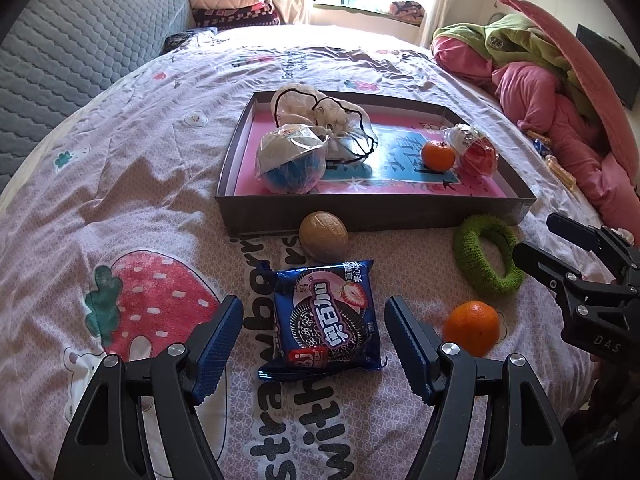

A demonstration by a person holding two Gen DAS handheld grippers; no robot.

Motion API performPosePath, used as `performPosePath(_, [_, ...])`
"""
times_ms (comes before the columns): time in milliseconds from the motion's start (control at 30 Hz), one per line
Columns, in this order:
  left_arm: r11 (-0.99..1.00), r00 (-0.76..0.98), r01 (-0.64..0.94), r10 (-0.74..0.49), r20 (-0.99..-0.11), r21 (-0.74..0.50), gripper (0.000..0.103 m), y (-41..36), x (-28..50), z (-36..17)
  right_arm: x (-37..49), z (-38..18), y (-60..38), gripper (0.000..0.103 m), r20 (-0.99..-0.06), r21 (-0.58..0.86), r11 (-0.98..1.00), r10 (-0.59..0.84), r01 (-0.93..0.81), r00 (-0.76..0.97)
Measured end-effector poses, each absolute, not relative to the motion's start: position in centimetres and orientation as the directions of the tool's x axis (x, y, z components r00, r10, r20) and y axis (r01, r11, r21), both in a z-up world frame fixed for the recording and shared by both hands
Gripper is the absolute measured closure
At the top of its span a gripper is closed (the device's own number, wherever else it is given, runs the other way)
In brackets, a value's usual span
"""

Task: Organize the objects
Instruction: 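Move left tool to the blue cookie packet while right tool approaches the green ring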

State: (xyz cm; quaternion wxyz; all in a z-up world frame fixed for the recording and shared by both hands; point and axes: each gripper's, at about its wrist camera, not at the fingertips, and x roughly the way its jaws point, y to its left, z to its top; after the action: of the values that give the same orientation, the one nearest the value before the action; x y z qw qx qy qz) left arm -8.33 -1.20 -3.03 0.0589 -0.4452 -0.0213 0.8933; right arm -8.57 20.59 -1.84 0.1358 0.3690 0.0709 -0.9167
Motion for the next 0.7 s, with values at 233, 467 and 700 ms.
performPosePath(233, [-0.991,-0.585,-0.101,0.131,-0.801,-0.089,0.028,-0.6,-8.3,-3.3,-8.9,-2.2,20.7,0.025,-0.712,-0.018,-0.956,-0.194,0.293,-0.675])
performPosePath(467, [-0.992,-0.574,-0.09,0.121,-0.81,-0.085,0.028,-0.4,-8.6,-3.7,-9.0,-2.8,19.7,0.025,-0.727,-0.018,-0.952,-0.198,0.306,-0.658])
performPosePath(700, [-0.993,-0.561,-0.071,0.114,-0.82,-0.09,0.028,-0.8,-9.1,-4.3,-9.6,-3.4,18.7,0.025,-0.746,-0.004,-0.953,-0.2,0.304,-0.636])
